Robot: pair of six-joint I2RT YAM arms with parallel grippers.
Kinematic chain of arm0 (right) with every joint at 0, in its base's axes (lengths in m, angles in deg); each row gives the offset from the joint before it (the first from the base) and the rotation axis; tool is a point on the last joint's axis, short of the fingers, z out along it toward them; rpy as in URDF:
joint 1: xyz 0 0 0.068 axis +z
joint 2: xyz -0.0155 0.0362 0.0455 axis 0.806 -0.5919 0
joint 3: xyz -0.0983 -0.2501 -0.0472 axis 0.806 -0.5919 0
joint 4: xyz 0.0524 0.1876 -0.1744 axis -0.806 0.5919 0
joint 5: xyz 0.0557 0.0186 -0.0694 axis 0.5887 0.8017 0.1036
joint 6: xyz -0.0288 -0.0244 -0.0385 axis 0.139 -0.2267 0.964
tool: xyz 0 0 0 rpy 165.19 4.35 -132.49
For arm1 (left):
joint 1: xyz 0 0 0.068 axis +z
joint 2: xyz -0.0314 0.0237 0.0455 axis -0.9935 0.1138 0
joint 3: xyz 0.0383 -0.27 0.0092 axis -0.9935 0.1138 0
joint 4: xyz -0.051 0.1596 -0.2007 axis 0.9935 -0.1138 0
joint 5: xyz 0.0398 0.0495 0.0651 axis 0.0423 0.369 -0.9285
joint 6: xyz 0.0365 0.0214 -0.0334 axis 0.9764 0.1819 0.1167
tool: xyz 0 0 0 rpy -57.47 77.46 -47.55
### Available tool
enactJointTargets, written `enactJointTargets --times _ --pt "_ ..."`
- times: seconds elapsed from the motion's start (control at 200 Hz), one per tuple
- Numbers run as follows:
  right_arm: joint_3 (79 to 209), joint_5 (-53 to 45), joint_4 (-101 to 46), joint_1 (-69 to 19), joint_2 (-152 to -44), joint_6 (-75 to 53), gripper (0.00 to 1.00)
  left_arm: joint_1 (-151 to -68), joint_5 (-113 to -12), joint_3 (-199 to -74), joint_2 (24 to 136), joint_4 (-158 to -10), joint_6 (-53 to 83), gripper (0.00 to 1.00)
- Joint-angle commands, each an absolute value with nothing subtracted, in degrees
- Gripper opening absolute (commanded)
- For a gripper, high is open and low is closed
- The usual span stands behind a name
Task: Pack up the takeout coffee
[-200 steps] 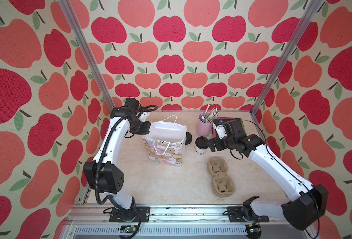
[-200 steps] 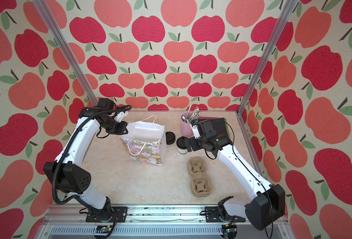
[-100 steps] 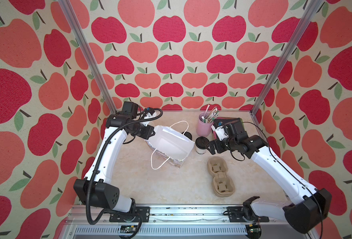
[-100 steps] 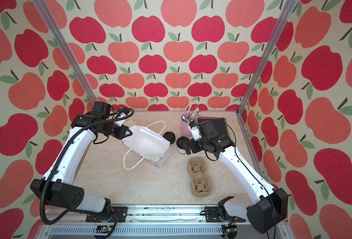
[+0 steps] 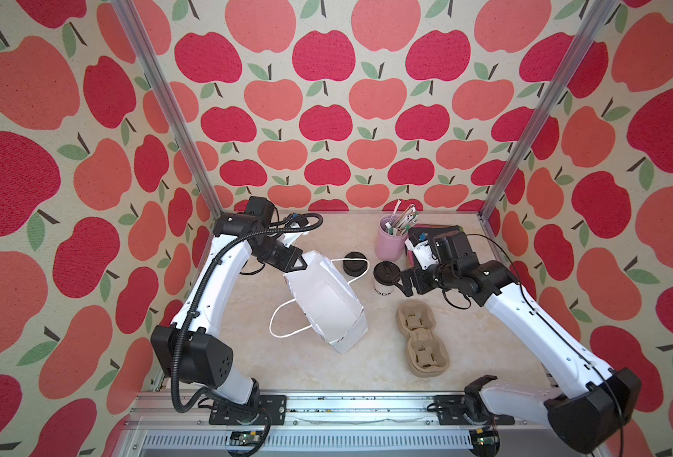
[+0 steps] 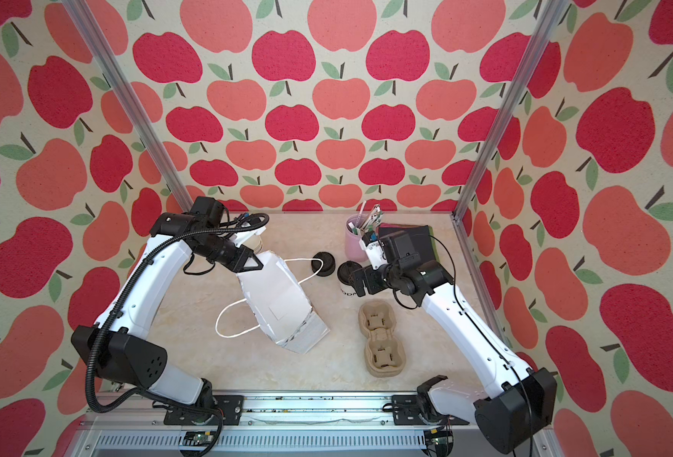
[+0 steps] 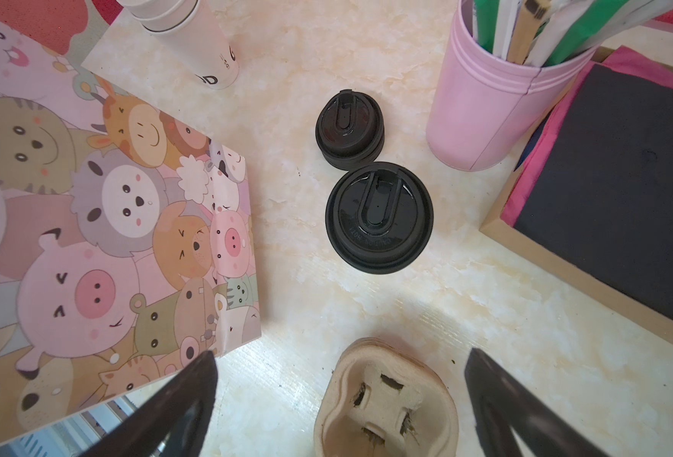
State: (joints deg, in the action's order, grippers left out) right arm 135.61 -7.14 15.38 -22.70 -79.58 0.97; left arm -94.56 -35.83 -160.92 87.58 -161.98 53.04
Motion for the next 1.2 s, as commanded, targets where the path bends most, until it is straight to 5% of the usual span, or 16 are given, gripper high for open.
enactJointTargets --times 0.0,0.575,1.191 --pt "134.29 -8.38 17.17 -22.63 -78.03 0.30 0.99 -94.89 -37.33 -162.02 88.61 -163.79 53.34 0.00" --pt "129.27 -15.31 18.07 -23.24 -73.80 -5.88 0.99 -98.85 -49.10 -164.34 89.70 -159.90 50.07 0.40" --pt "127.79 -21.15 30.06 -16.77 -72.26 -12.92 0.94 -100.93 -50.12 -156.48 80.23 -151.04 48.11 0.41"
